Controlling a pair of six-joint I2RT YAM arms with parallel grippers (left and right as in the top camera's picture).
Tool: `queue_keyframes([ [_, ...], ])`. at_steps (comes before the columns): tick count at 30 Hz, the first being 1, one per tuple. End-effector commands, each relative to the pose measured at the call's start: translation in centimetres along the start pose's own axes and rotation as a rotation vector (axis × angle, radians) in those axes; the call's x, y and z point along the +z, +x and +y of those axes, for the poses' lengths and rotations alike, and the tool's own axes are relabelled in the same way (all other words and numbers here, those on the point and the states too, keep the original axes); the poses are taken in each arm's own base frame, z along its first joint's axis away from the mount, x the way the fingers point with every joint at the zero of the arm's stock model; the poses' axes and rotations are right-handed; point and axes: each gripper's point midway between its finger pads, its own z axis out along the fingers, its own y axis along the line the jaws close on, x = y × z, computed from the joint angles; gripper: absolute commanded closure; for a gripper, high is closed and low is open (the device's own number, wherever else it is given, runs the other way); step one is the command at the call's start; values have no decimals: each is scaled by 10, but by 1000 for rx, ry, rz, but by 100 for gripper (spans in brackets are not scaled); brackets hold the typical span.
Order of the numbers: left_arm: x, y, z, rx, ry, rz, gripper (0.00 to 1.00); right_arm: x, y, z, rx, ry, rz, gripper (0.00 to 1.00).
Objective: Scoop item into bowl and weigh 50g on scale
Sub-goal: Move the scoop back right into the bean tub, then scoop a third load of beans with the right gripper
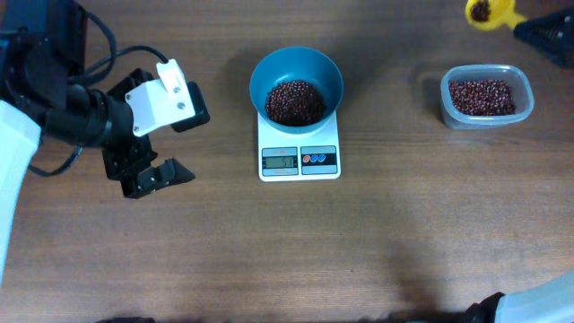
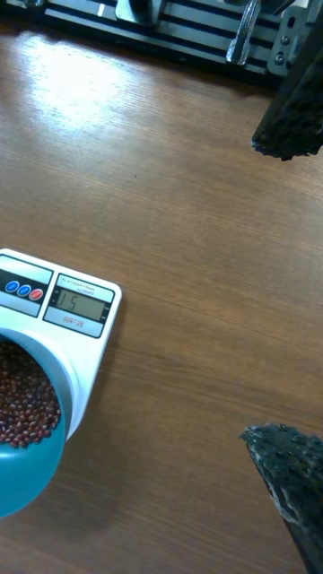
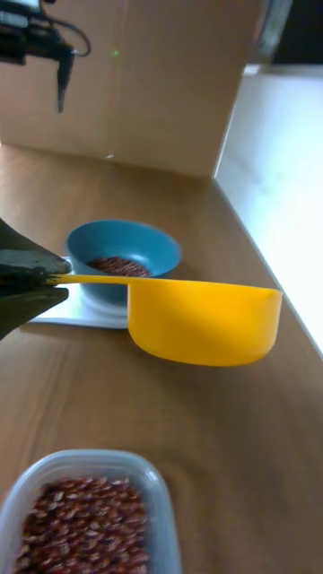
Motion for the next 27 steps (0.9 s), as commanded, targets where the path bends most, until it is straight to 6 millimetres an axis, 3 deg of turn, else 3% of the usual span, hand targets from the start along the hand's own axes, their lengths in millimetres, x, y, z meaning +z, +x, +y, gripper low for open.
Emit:
queue_keyframes([
  [1, -1, 1, 0, 10, -2, -3, 1, -2, 11, -18, -75, 106, 54, 96],
  [6, -1, 1, 0, 10, -2, -3, 1, -3, 33, -34, -93, 164, 132, 96],
  [10, -1, 1, 0, 10, -2, -3, 1, -19, 52, -83, -69, 407, 220, 96],
  [15, -1, 1, 0, 10, -2, -3, 1, -29, 47, -111, -134, 615, 266, 96],
  [20, -1, 1, 0, 10, -2, -3, 1, -13, 41, -116, -253, 839, 345, 96],
  [27, -1, 1, 0, 10, -2, -3, 1, -3, 41, -111, -348, 958, 409, 96],
])
